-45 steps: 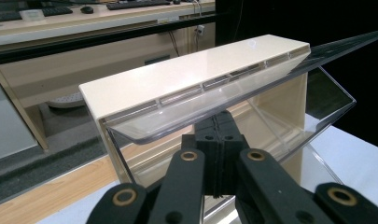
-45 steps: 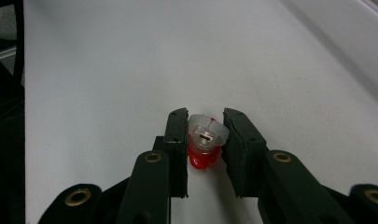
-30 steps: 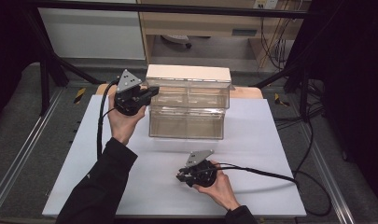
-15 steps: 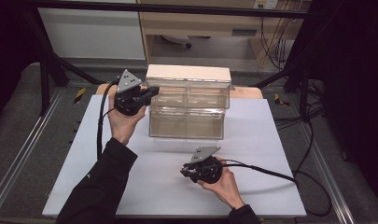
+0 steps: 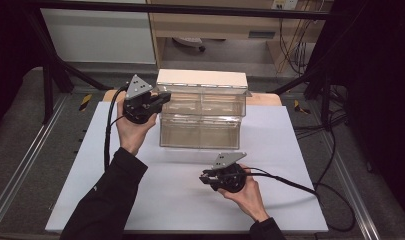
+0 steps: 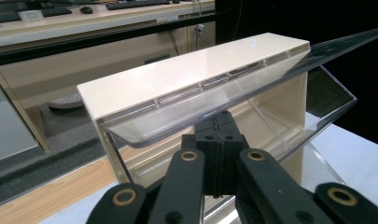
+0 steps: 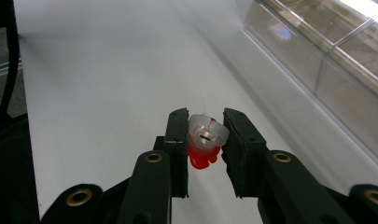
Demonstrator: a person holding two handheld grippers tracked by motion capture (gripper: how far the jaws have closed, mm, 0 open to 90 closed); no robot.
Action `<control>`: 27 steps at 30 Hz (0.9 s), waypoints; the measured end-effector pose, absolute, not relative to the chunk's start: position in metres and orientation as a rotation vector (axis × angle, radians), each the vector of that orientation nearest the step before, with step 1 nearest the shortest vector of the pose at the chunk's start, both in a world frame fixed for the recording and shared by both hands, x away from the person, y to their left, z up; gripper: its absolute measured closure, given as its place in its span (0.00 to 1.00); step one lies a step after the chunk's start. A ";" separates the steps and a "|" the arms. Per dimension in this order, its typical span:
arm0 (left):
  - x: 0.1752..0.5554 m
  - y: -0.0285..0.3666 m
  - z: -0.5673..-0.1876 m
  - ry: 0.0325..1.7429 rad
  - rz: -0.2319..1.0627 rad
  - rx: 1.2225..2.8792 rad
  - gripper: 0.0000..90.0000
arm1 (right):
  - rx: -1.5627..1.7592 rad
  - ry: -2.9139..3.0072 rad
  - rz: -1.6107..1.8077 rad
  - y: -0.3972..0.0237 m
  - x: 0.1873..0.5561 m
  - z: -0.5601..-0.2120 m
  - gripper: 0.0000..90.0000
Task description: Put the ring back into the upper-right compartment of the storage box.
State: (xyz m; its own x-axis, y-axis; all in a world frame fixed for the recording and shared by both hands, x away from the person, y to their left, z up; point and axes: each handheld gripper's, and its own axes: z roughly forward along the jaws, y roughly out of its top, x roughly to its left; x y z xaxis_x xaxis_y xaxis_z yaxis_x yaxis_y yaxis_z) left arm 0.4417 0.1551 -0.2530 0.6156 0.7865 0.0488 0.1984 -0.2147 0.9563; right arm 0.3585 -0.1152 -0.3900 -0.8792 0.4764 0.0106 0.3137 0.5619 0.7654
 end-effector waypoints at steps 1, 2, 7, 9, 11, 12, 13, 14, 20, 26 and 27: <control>0.442 0.155 -0.253 0.808 0.667 1.740 1.00 | 0.668 2.592 1.214 -0.116 0.359 -0.388 0.81; 0.442 0.155 -0.253 0.808 0.667 1.740 1.00 | 0.670 2.588 1.215 -0.117 0.359 -0.387 0.80; 0.441 0.156 -0.253 0.806 0.668 1.742 1.00 | 0.673 2.572 1.223 -0.121 0.360 -0.381 0.81; 0.441 0.156 -0.253 0.806 0.669 1.744 1.00 | 0.677 2.566 1.222 -0.122 0.361 -0.379 0.81; 0.441 0.156 -0.253 0.806 0.669 1.745 1.00 | 0.678 2.560 1.222 -0.124 0.362 -0.376 0.81; 0.441 0.156 -0.253 0.806 0.670 1.744 1.00 | 0.684 2.558 1.228 -0.125 0.362 -0.374 0.81; 0.441 0.157 -0.252 0.806 0.669 1.743 1.00 | 0.683 2.553 1.229 -0.126 0.362 -0.372 0.81; 0.441 0.157 -0.252 0.806 0.668 1.743 1.00 | 0.681 2.550 1.231 -0.127 0.363 -0.371 0.81; 0.441 0.156 -0.253 0.806 0.670 1.744 1.00 | 0.694 2.525 1.251 -0.133 0.364 -0.363 0.81; 0.441 0.155 -0.253 0.804 0.669 1.742 1.00 | 0.698 2.501 1.264 -0.139 0.365 -0.355 0.81; 0.441 0.156 -0.253 0.804 0.669 1.744 1.00 | 0.699 2.496 1.268 -0.140 0.365 -0.354 0.81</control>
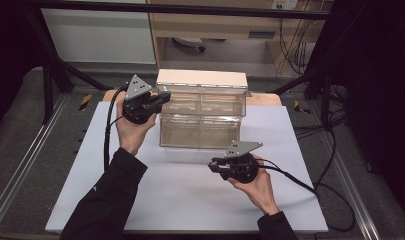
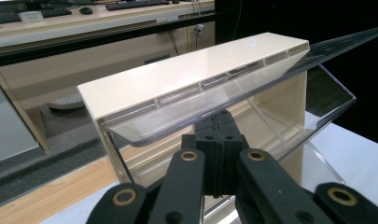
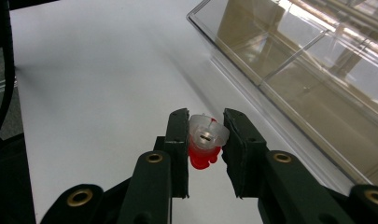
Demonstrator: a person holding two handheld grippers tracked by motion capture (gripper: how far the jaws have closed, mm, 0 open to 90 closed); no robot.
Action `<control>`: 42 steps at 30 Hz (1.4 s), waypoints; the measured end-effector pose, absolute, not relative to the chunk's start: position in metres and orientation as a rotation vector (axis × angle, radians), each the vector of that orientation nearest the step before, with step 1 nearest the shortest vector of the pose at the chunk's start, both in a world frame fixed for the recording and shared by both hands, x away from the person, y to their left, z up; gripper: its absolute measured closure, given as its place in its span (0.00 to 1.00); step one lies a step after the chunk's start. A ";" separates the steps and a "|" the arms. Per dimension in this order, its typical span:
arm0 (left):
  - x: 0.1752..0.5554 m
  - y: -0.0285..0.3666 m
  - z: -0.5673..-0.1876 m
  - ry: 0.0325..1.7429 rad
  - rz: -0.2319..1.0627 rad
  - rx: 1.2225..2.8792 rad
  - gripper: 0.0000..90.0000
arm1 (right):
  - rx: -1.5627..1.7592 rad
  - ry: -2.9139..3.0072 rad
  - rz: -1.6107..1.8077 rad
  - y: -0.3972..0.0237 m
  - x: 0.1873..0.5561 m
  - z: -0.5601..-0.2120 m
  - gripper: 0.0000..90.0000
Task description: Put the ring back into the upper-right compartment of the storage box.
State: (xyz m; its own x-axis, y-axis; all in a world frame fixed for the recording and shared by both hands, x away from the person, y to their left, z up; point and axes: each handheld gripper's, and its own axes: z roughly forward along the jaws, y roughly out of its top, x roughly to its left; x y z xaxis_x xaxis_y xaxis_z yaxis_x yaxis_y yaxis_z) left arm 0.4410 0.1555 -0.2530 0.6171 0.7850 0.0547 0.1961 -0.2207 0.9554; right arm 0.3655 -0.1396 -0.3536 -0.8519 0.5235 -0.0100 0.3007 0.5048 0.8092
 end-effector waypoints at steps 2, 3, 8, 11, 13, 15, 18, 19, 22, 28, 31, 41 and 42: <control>0.441 0.156 -0.253 0.804 0.670 1.744 1.00 | 0.705 2.488 1.273 -0.142 0.367 -0.351 0.81; 0.441 0.156 -0.253 0.804 0.671 1.744 1.00 | 0.705 2.483 1.276 -0.142 0.367 -0.349 0.81; 0.441 0.156 -0.253 0.804 0.671 1.744 1.00 | 0.709 2.462 1.281 -0.145 0.370 -0.341 0.81; 0.441 0.156 -0.253 0.804 0.672 1.745 1.00 | 0.714 2.446 1.284 -0.146 0.372 -0.336 0.81; 0.441 0.156 -0.253 0.804 0.671 1.745 1.00 | 0.717 2.434 1.289 -0.148 0.374 -0.332 0.81; 0.441 0.156 -0.253 0.804 0.672 1.746 1.00 | 0.722 2.422 1.295 -0.149 0.375 -0.328 0.81; 0.441 0.156 -0.253 0.804 0.671 1.745 1.00 | 0.735 2.404 1.302 -0.152 0.378 -0.323 0.81; 0.441 0.156 -0.253 0.804 0.671 1.745 1.00 | 0.740 2.398 1.306 -0.153 0.379 -0.322 0.81; 0.441 0.156 -0.253 0.803 0.671 1.746 1.00 | 0.744 2.383 1.312 -0.155 0.380 -0.317 0.81; 0.441 0.156 -0.253 0.803 0.673 1.747 1.00 | 0.766 2.343 1.331 -0.160 0.385 -0.309 0.81; 0.441 0.156 -0.253 0.804 0.673 1.743 1.00 | 0.771 2.324 1.340 -0.162 0.387 -0.304 0.81; 0.441 0.156 -0.254 0.803 0.674 1.746 1.00 | 0.798 2.271 1.343 -0.169 0.393 -0.291 0.81; 0.441 0.156 -0.254 0.802 0.675 1.746 1.00 | 0.800 2.267 1.343 -0.169 0.394 -0.290 0.81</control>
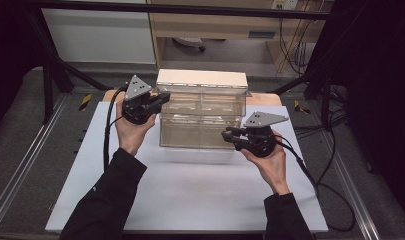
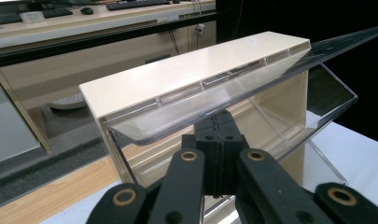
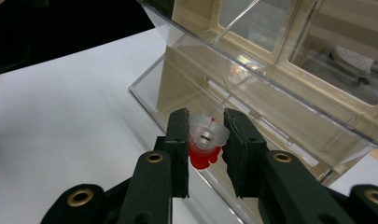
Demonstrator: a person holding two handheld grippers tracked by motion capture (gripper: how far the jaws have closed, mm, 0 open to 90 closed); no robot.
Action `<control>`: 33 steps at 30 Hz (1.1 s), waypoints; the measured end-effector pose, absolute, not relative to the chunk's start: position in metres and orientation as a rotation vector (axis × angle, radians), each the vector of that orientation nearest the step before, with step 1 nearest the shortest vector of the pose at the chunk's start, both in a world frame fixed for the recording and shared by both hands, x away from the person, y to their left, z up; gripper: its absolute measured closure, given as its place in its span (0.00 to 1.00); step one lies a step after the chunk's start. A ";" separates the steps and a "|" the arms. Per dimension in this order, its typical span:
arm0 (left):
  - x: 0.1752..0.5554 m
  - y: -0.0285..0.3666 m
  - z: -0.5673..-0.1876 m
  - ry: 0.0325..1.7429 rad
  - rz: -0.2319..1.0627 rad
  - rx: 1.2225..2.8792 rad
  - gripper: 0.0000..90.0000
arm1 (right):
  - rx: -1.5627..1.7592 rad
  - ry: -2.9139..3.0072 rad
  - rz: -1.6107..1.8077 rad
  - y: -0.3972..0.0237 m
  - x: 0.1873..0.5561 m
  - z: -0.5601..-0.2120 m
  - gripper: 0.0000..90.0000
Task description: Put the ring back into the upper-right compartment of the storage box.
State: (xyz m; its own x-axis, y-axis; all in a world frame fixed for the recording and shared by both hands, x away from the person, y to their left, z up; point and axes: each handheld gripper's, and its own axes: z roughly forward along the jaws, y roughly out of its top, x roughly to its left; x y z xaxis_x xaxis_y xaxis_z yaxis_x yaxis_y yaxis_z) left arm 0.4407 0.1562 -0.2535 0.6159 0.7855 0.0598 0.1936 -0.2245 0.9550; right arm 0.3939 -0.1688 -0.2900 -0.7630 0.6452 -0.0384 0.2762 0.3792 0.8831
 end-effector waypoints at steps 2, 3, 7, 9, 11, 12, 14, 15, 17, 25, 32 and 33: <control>0.441 0.156 -0.253 0.802 0.675 1.747 1.00 | 0.806 2.259 1.342 -0.169 0.395 -0.287 0.81; 0.441 0.156 -0.254 0.802 0.674 1.746 1.00 | 0.806 2.254 1.345 -0.169 0.396 -0.286 0.81; 0.441 0.156 -0.254 0.802 0.675 1.746 1.00 | 0.810 2.241 1.342 -0.169 0.399 -0.282 0.81; 0.441 0.156 -0.254 0.803 0.674 1.745 1.00 | 0.815 2.233 1.345 -0.170 0.401 -0.280 0.81; 0.441 0.156 -0.254 0.802 0.674 1.745 1.00 | 0.819 2.223 1.348 -0.171 0.402 -0.278 0.81; 0.441 0.156 -0.254 0.801 0.675 1.746 1.00 | 0.820 2.218 1.350 -0.171 0.402 -0.277 0.81; 0.441 0.156 -0.254 0.802 0.674 1.746 1.00 | 0.826 2.209 1.352 -0.171 0.404 -0.275 0.81; 0.441 0.156 -0.254 0.801 0.675 1.746 1.00 | 0.825 2.206 1.351 -0.171 0.404 -0.274 0.81; 0.441 0.156 -0.254 0.801 0.675 1.746 1.00 | 0.827 2.198 1.353 -0.171 0.406 -0.272 0.81; 0.441 0.157 -0.253 0.800 0.675 1.747 1.00 | 0.846 2.160 1.356 -0.171 0.414 -0.266 0.81; 0.441 0.157 -0.253 0.799 0.674 1.747 1.00 | 0.864 2.123 1.356 -0.171 0.422 -0.261 0.81; 0.441 0.157 -0.253 0.799 0.674 1.747 1.00 | 0.867 2.122 1.356 -0.171 0.423 -0.260 0.81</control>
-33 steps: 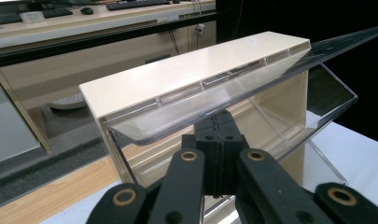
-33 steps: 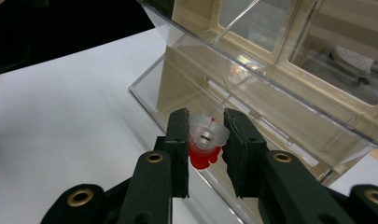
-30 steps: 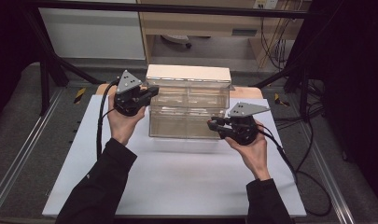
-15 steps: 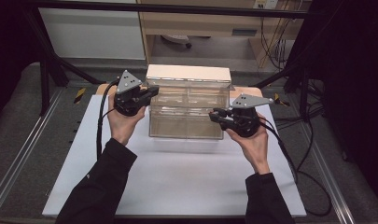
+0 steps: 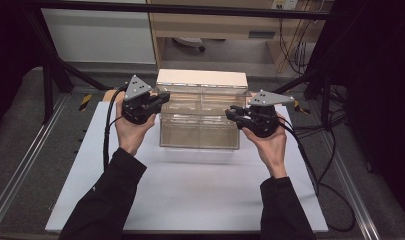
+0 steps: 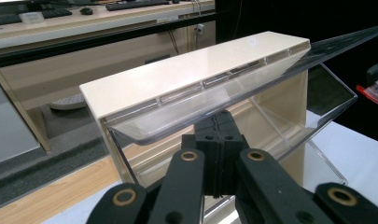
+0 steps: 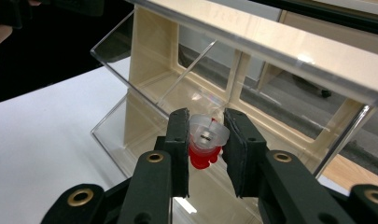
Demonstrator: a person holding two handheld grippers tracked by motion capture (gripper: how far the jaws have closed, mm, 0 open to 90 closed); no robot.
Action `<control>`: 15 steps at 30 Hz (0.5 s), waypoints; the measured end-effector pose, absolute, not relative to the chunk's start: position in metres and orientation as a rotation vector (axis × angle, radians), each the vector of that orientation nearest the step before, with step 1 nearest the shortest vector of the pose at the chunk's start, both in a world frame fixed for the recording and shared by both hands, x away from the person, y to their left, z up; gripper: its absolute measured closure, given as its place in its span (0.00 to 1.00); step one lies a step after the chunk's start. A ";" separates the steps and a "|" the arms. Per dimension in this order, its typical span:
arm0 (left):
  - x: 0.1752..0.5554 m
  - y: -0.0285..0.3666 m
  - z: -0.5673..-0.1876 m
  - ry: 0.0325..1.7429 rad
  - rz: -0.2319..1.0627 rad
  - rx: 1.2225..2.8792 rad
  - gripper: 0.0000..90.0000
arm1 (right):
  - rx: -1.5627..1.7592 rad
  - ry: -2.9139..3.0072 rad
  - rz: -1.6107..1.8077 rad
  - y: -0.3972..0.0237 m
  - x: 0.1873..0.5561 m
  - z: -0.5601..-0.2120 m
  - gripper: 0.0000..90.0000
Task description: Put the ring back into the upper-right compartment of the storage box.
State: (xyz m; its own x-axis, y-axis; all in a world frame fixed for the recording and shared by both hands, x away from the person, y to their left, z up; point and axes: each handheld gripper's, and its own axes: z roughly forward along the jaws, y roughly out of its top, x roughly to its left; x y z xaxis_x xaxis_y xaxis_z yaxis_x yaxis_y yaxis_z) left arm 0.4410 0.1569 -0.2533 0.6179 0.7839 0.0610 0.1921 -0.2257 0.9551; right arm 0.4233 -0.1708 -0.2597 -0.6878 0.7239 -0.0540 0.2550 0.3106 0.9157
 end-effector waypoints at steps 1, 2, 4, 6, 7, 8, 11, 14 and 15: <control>0.441 0.157 -0.253 0.801 0.674 1.744 1.00 | 0.867 2.116 1.355 -0.171 0.425 -0.259 0.81; 0.441 0.157 -0.253 0.801 0.673 1.743 1.00 | 0.872 2.112 1.356 -0.170 0.426 -0.259 0.81; 0.441 0.157 -0.253 0.800 0.674 1.744 1.00 | 0.876 2.105 1.353 -0.169 0.429 -0.258 0.81; 0.441 0.157 -0.253 0.800 0.674 1.745 1.00 | 0.883 2.101 1.351 -0.169 0.431 -0.259 0.81; 0.441 0.157 -0.253 0.800 0.674 1.746 1.00 | 0.888 2.099 1.350 -0.169 0.432 -0.259 0.81; 0.441 0.157 -0.253 0.800 0.676 1.747 1.00 | 0.890 2.096 1.347 -0.168 0.434 -0.259 0.81; 0.441 0.157 -0.253 0.799 0.676 1.747 1.00 | 0.899 2.091 1.335 -0.168 0.438 -0.261 0.81; 0.441 0.157 -0.253 0.800 0.676 1.747 1.00 | 0.900 2.089 1.325 -0.167 0.442 -0.262 0.81; 0.441 0.157 -0.253 0.800 0.676 1.748 1.00 | 0.905 2.087 1.322 -0.166 0.443 -0.263 0.81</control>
State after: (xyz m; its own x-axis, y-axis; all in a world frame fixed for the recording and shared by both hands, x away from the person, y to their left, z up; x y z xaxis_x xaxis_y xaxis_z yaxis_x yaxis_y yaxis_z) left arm 0.4412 0.1571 -0.2530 0.6170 0.7845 0.0622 0.1917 -0.2265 0.9550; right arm 0.4434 -0.1663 -0.2631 -0.6508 0.7566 -0.0636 0.2656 0.3052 0.9145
